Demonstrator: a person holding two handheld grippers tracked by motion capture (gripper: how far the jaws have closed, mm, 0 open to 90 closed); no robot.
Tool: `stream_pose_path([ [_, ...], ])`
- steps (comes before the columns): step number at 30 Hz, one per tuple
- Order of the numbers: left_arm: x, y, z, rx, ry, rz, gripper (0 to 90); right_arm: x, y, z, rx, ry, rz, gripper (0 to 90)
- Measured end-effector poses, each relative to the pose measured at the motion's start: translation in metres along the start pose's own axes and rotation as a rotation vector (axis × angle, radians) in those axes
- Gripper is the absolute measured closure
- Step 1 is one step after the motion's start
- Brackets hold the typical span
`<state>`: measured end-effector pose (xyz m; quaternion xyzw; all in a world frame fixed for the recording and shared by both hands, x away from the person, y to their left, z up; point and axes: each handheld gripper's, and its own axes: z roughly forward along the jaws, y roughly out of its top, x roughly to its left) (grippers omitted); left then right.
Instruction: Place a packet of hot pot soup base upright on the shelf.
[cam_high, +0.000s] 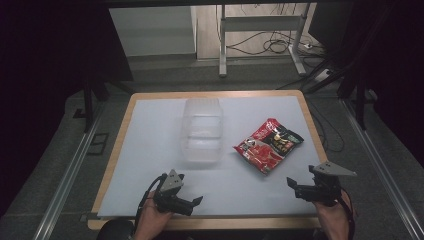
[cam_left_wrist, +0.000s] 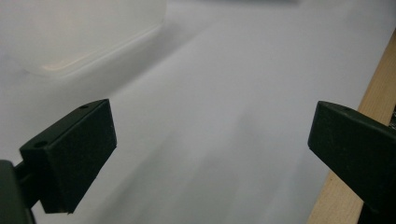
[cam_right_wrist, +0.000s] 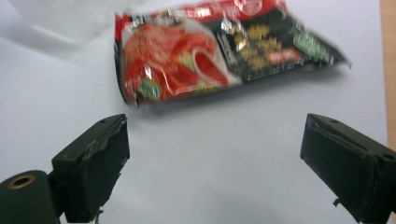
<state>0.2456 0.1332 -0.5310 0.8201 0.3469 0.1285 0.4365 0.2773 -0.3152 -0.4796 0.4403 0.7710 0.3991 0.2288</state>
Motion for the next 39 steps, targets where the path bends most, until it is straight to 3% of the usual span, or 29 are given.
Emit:
stream_pose_path([
  [4,-0.001,0.000,0.001,0.002,-0.011,0.015,0.5,-0.003,-0.001,0.001,-0.024,0.043,0.004,5.8],
  [7,-0.003,0.000,0.002,0.022,-0.014,0.022,0.4,-0.004,-0.001,0.000,-0.029,0.044,0.003,5.3],
  [19,0.003,0.001,-0.007,0.012,0.057,-0.002,1.7,-0.002,0.000,0.002,-0.043,0.058,-0.033,3.9],
  [25,0.000,0.002,-0.007,0.026,0.071,0.018,2.2,-0.002,0.001,0.005,-0.035,0.062,-0.040,3.9],
  [39,0.002,0.025,0.006,-0.031,-0.012,0.015,5.0,-0.003,0.002,0.008,-0.030,0.064,-0.045,3.9],
])
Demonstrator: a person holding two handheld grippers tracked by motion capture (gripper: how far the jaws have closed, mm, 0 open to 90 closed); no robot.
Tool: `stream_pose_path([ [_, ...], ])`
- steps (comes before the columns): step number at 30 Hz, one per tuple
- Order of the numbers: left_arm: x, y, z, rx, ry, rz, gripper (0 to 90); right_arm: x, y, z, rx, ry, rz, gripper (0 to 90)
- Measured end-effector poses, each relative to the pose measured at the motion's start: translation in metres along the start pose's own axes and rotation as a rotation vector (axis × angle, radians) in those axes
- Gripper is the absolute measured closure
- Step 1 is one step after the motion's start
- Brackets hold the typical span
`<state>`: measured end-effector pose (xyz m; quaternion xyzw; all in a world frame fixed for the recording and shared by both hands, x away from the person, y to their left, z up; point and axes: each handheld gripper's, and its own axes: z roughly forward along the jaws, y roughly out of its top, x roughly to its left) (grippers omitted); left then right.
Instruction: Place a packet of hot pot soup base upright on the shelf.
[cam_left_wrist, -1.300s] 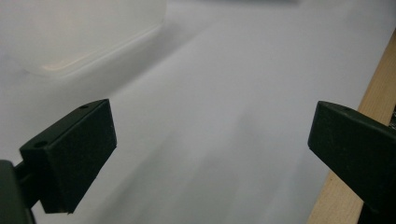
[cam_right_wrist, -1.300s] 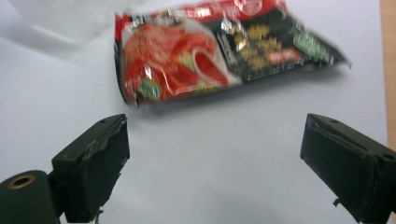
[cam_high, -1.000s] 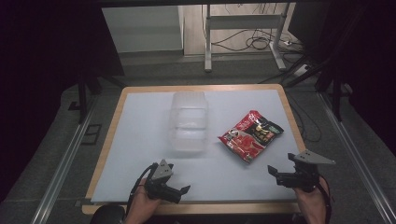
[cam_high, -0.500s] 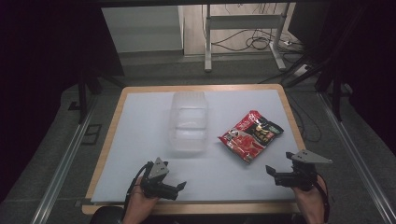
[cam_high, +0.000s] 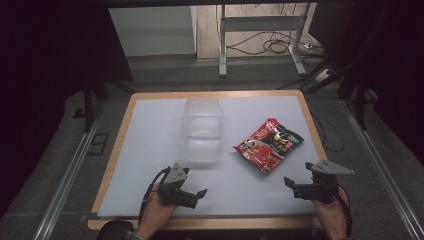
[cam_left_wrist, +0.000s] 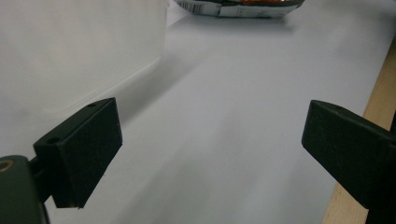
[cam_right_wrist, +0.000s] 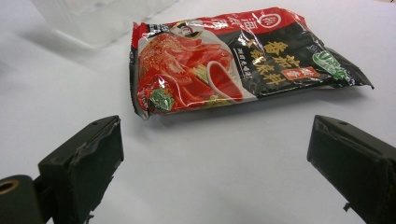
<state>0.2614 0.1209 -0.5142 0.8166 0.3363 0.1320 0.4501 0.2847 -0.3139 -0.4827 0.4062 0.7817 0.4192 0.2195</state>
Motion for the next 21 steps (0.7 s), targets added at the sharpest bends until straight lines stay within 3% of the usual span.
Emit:
stream_pose_path([
  [7,0.002,0.015,0.008,-0.011,-0.031,0.009,5.0,0.000,0.000,0.002,0.003,0.002,-0.002,3.9],
  [21,-0.010,0.045,0.035,-0.016,-0.058,0.095,3.2,0.001,0.001,0.003,0.005,0.000,-0.012,3.9],
])
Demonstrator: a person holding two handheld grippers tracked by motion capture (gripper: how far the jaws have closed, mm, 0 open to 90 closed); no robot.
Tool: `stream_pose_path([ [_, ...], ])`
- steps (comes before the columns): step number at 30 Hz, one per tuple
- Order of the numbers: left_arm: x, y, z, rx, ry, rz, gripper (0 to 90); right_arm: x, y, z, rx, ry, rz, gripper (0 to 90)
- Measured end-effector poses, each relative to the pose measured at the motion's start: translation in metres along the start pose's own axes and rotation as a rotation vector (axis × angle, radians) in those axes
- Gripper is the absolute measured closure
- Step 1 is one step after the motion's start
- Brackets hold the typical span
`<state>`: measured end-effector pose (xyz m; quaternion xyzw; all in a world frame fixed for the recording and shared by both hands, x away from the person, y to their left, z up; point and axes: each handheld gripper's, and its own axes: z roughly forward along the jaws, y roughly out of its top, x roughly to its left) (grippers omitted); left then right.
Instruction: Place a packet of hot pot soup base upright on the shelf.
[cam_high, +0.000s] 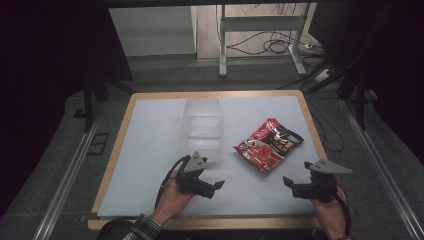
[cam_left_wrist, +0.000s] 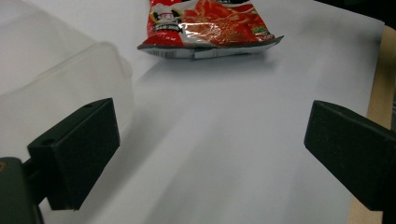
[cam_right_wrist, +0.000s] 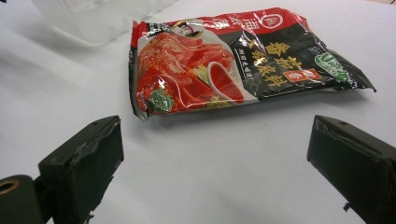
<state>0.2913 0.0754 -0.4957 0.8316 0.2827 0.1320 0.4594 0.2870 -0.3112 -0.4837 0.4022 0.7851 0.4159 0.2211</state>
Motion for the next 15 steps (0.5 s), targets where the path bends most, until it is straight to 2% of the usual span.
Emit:
stream_pose_path([
  [3,-0.001,0.005,0.005,-0.025,-0.026,0.004,3.2,0.000,0.000,0.000,0.002,0.000,-0.001,3.9],
  [15,-0.004,0.024,0.029,-0.082,-0.039,0.012,7.8,0.000,0.000,0.001,0.002,-0.002,0.000,3.9],
])
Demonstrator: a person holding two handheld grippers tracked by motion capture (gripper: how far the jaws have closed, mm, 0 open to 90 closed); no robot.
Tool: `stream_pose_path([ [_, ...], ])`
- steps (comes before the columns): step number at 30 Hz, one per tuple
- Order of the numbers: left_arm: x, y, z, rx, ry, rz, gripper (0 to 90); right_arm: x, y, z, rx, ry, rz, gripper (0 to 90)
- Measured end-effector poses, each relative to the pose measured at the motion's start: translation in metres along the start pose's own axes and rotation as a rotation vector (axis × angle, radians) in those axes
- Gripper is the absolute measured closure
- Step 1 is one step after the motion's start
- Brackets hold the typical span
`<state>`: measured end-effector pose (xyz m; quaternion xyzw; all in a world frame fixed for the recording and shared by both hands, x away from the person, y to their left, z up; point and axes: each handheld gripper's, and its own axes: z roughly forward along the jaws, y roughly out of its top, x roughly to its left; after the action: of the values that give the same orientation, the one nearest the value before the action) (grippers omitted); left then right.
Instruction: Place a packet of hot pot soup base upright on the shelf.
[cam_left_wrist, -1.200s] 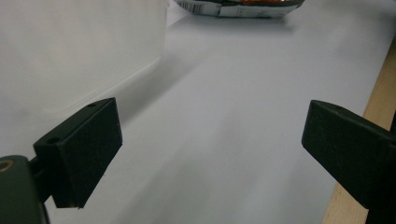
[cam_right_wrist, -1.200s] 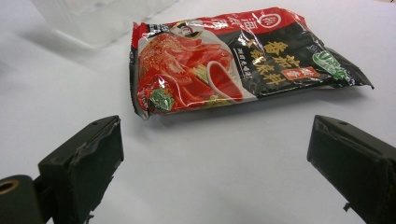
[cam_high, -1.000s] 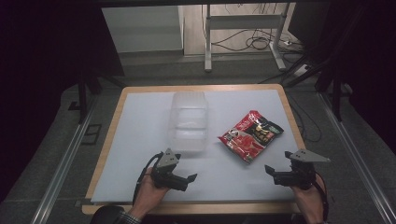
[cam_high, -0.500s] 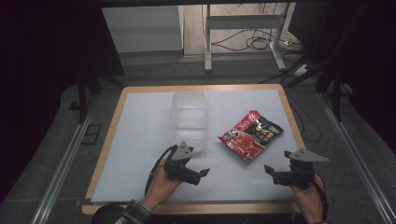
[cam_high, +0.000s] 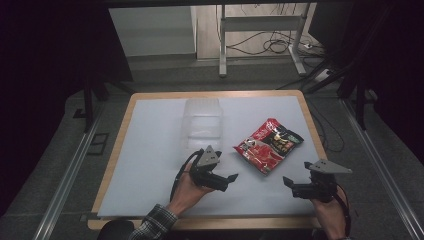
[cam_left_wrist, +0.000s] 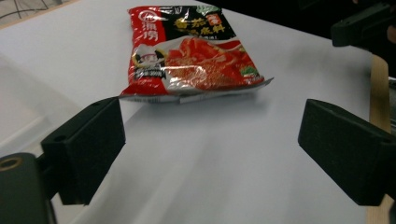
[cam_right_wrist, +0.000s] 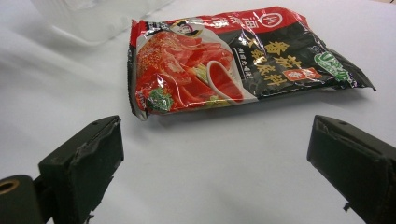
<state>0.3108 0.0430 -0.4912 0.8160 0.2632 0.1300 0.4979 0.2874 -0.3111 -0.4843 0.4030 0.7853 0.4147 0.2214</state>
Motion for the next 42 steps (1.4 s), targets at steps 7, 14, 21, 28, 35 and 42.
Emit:
stream_pose_path([
  [7,0.001,0.007,0.019,0.011,-0.023,0.004,20.4,0.000,0.000,0.000,0.001,-0.001,0.000,4.0],
  [14,0.000,0.013,0.041,0.040,-0.036,0.020,36.8,0.000,0.000,0.000,-0.002,0.002,0.002,4.0],
  [21,0.000,0.019,0.059,0.028,-0.062,-0.015,71.7,0.001,0.000,0.001,0.009,0.006,-0.007,4.1],
  [28,0.000,0.022,0.080,0.032,-0.070,-0.053,89.9,0.001,-0.001,0.001,0.015,0.006,-0.012,4.2],
  [35,0.001,0.022,0.098,0.069,-0.027,-0.051,89.8,0.000,0.000,0.000,0.008,0.003,-0.009,4.2],
  [42,0.004,0.019,0.107,0.099,-0.012,-0.061,89.8,0.000,0.000,-0.001,0.003,-0.017,-0.006,4.2],
])
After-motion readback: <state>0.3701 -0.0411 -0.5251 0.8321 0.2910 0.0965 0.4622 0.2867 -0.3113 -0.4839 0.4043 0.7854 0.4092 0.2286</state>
